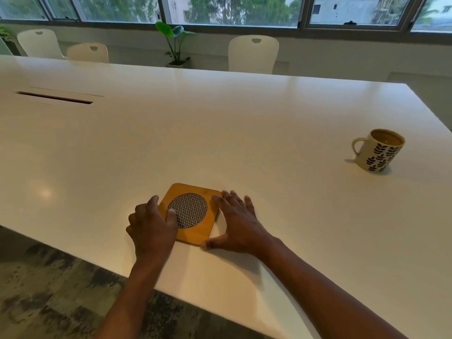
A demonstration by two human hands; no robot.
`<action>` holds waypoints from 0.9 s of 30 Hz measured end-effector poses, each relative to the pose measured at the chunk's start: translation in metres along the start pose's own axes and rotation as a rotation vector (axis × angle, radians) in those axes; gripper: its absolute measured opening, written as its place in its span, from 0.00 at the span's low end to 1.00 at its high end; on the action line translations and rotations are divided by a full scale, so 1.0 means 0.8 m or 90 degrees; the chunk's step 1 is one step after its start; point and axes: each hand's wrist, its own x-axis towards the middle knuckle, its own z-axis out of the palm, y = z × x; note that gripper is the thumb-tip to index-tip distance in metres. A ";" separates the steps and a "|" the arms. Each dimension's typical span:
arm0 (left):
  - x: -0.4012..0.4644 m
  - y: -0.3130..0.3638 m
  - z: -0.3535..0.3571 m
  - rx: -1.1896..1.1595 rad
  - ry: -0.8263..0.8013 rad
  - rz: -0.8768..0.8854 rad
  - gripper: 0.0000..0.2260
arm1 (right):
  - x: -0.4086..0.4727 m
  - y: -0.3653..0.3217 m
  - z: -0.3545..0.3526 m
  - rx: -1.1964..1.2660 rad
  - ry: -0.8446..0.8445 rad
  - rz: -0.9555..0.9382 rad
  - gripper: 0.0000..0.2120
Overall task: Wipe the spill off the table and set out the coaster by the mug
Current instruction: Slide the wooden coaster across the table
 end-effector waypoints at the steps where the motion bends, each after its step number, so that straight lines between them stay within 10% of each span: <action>1: 0.002 0.001 -0.002 -0.013 -0.006 -0.010 0.23 | 0.000 0.000 0.000 0.002 0.003 -0.002 0.57; 27: -0.041 0.106 0.021 -0.192 -0.203 -0.003 0.24 | -0.098 0.108 -0.082 0.220 0.045 0.022 0.57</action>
